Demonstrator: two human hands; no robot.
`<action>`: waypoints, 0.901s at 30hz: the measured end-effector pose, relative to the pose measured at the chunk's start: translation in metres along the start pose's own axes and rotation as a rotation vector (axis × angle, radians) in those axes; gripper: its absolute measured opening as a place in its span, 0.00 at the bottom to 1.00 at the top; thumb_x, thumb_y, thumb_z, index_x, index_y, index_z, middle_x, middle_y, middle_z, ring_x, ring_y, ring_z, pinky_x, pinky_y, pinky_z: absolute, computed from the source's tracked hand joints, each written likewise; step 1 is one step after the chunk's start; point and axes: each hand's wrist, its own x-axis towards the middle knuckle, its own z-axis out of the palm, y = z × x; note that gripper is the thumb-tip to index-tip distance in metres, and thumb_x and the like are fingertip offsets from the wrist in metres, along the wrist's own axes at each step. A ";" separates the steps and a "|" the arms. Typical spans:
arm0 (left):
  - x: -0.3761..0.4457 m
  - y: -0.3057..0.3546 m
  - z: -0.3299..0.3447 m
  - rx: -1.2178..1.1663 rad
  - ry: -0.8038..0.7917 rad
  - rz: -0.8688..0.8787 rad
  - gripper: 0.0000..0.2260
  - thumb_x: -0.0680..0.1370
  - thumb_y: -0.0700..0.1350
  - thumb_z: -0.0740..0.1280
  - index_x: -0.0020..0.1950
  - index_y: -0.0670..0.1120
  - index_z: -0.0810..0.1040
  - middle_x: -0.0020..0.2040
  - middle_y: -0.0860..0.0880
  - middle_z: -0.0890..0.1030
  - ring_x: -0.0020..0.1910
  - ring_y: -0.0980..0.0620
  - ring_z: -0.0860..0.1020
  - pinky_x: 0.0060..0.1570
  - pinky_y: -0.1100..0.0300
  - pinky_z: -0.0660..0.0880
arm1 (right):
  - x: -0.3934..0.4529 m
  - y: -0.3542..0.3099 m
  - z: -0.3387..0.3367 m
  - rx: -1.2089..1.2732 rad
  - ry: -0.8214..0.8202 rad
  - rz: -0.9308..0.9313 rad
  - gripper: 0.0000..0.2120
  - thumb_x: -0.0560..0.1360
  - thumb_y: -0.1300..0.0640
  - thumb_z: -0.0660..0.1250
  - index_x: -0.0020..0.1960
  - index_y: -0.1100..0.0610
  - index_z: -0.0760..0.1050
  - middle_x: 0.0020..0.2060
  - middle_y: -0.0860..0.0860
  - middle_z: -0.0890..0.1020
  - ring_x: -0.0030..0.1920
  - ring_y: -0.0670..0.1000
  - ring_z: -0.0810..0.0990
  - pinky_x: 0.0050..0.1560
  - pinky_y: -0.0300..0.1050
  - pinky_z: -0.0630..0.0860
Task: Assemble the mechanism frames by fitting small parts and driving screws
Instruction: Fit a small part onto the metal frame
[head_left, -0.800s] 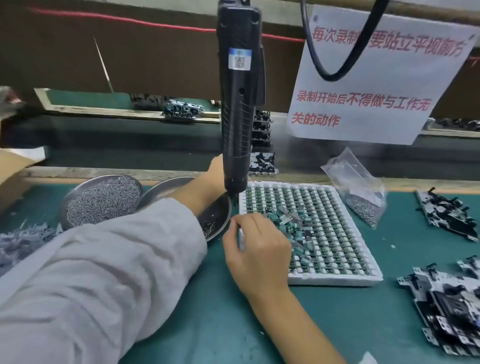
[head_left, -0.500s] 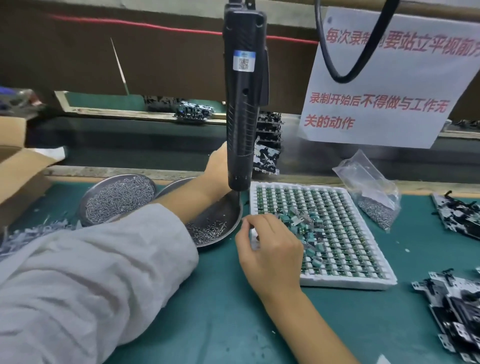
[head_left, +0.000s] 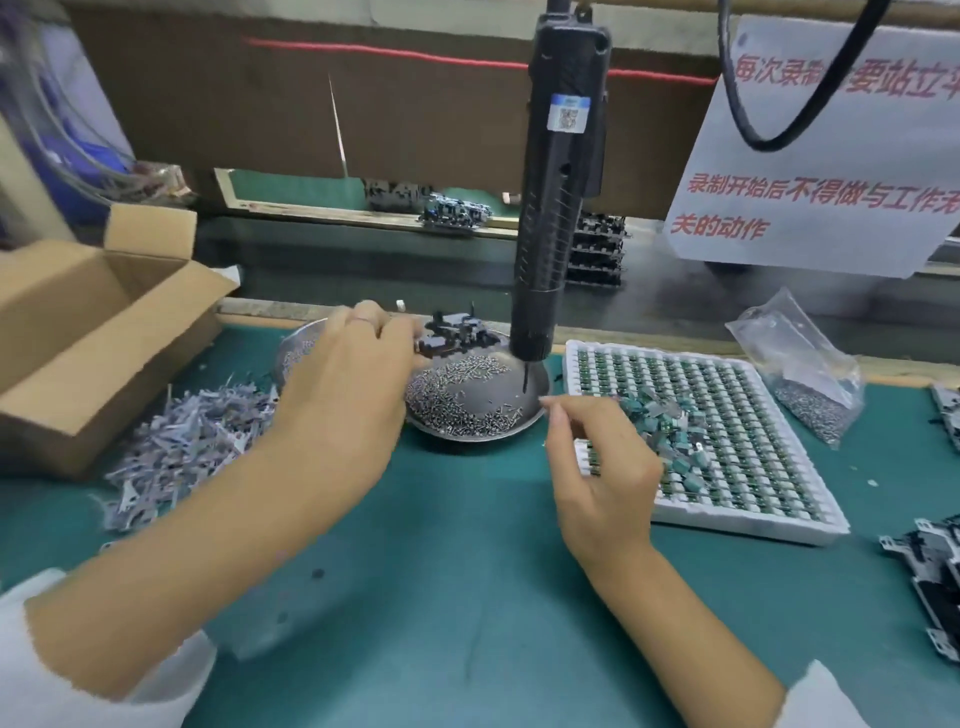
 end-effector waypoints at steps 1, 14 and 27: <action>-0.018 0.003 -0.005 -0.056 0.000 0.041 0.20 0.71 0.27 0.62 0.61 0.39 0.75 0.56 0.39 0.75 0.58 0.40 0.71 0.47 0.44 0.76 | -0.003 -0.005 0.001 0.039 -0.001 -0.041 0.10 0.77 0.64 0.61 0.45 0.66 0.80 0.37 0.54 0.81 0.37 0.47 0.76 0.38 0.41 0.75; -0.094 -0.034 0.032 -0.151 -0.020 0.533 0.11 0.77 0.42 0.62 0.50 0.38 0.82 0.44 0.46 0.80 0.40 0.47 0.76 0.32 0.56 0.76 | -0.032 -0.015 -0.003 -0.096 -0.548 -0.468 0.12 0.73 0.51 0.69 0.50 0.59 0.81 0.41 0.56 0.79 0.36 0.53 0.71 0.37 0.45 0.69; -0.100 -0.089 -0.010 0.159 0.065 -0.169 0.05 0.75 0.44 0.66 0.47 0.44 0.78 0.39 0.47 0.79 0.41 0.43 0.79 0.27 0.54 0.74 | -0.035 -0.009 0.002 -0.113 -0.785 -0.302 0.13 0.75 0.49 0.66 0.52 0.57 0.80 0.47 0.50 0.79 0.45 0.53 0.77 0.42 0.48 0.75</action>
